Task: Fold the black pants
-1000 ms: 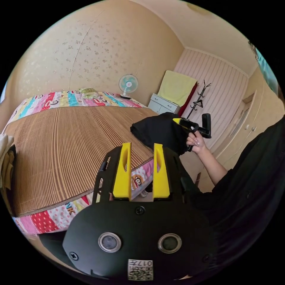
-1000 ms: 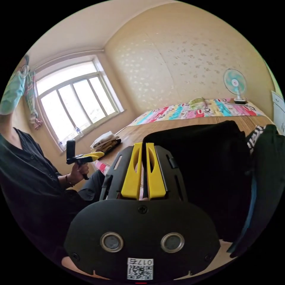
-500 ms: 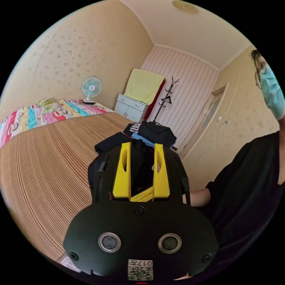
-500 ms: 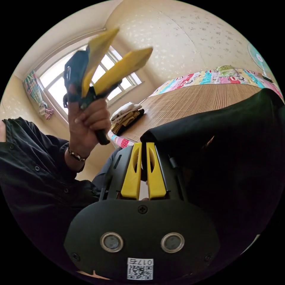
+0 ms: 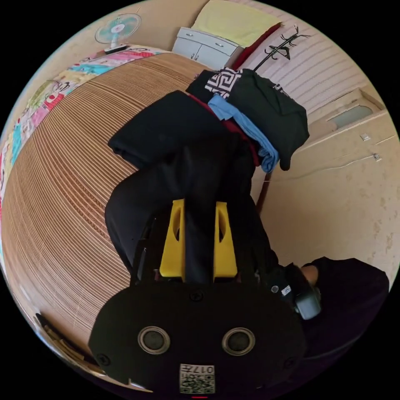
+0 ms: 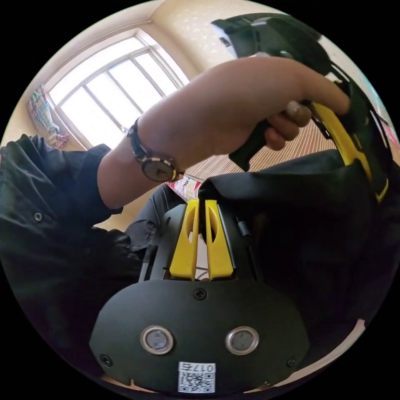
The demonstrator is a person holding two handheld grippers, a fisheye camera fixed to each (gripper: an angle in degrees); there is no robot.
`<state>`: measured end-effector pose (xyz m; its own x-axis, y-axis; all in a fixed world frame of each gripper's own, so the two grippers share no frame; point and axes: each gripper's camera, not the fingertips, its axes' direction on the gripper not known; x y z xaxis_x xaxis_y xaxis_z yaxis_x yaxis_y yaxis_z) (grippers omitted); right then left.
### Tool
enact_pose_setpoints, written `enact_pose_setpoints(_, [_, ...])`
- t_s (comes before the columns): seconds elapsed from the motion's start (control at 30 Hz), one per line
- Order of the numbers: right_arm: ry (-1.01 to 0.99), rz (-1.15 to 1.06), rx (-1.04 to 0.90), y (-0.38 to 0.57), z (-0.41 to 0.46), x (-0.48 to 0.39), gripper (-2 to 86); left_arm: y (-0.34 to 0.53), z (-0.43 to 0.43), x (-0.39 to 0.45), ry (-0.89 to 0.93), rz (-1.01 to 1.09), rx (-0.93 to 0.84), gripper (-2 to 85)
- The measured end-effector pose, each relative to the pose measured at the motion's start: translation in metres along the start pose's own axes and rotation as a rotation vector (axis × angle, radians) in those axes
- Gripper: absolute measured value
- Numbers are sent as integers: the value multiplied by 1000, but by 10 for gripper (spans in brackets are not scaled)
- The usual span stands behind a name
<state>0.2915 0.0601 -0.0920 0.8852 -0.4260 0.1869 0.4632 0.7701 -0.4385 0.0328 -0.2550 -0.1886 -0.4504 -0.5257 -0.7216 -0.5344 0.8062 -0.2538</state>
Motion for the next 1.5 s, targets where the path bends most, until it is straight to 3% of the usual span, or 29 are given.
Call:
enact_pose_setpoints(0.1, [-52,59,9,20,-14,17,27,12,-17,0,-25,14,97,49])
enact_pose_setpoints(0.27, [-126,105,31,42,-59,32,18,58,-77,-87,362,-240,466,42])
enact_pose_setpoints(0.33, [-103,76,30,45,-72,28,13,75,-103,-111,412,-277,569,41])
enact_pose_setpoints(0.5, [-86,-24,116,47,-104,17,5,137,-170,-142,409,-201,807,41])
enact_pose_setpoints(0.63, [-83,49,216,52,-112,43,5,212,-194,-198,293,-466,964,41])
enact_pose_setpoints(0.73, [-168,91,205,50,-103,65,4,269,-186,-254,261,-850,921,43])
enact_pose_setpoints(0.77, [-185,97,203,49,-99,70,4,289,-183,-266,258,-893,920,45])
enact_pose_setpoints(0.97, [-172,130,120,43,-79,88,3,359,-164,-261,148,-979,816,57])
enact_pose_setpoints(1.07, [-205,151,88,40,-65,102,3,375,-180,-250,101,-965,872,66])
enact_pose_setpoints(1.2, [-273,172,70,29,-47,116,4,345,-229,-245,7,-806,879,101])
enact_pose_setpoints(1.3, [-297,166,58,20,-35,121,4,288,-257,-256,-33,-672,789,111])
enact_pose_setpoints(1.43, [-322,159,24,12,-21,129,6,194,-215,-300,39,-682,379,123])
enact_pose_setpoints(1.5, [-325,155,5,11,-17,132,6,176,-191,-304,59,-678,289,121])
